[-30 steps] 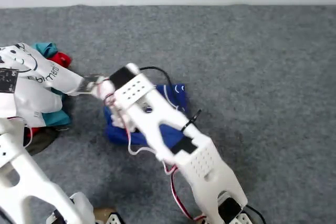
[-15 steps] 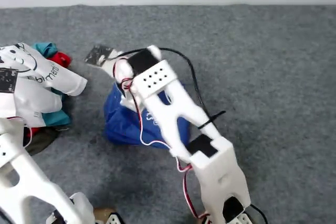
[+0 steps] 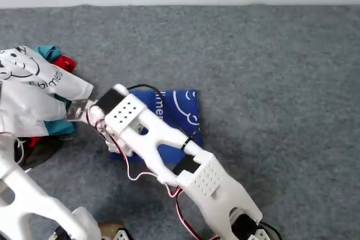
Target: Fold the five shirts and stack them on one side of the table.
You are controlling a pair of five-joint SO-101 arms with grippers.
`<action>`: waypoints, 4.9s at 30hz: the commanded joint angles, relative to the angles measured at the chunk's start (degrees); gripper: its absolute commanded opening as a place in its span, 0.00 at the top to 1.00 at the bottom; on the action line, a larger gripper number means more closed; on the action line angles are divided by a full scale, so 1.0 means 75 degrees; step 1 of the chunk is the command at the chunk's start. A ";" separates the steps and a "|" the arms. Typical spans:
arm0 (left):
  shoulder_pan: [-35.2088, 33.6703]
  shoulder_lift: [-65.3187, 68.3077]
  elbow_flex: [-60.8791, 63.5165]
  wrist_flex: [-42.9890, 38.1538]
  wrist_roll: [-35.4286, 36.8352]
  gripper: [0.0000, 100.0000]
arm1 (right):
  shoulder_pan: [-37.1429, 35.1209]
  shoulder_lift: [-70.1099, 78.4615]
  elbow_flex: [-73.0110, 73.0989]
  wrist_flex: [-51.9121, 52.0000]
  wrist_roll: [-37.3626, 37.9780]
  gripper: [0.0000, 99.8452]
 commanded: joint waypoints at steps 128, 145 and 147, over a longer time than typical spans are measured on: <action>-0.0738 -0.0293 -0.0205 0.0176 0.0023 0.98 | 0.5937 -0.3499 0.1993 0.0358 -0.1453 0.97; -0.0750 -0.0293 -0.0182 0.0223 0.0023 0.98 | 0.5046 -0.3616 0.7326 -0.2069 -0.3727 0.99; -0.0750 -0.0293 -0.0193 0.0223 0.0012 0.98 | 0.4823 -0.3804 0.7244 -0.1799 -0.3739 0.99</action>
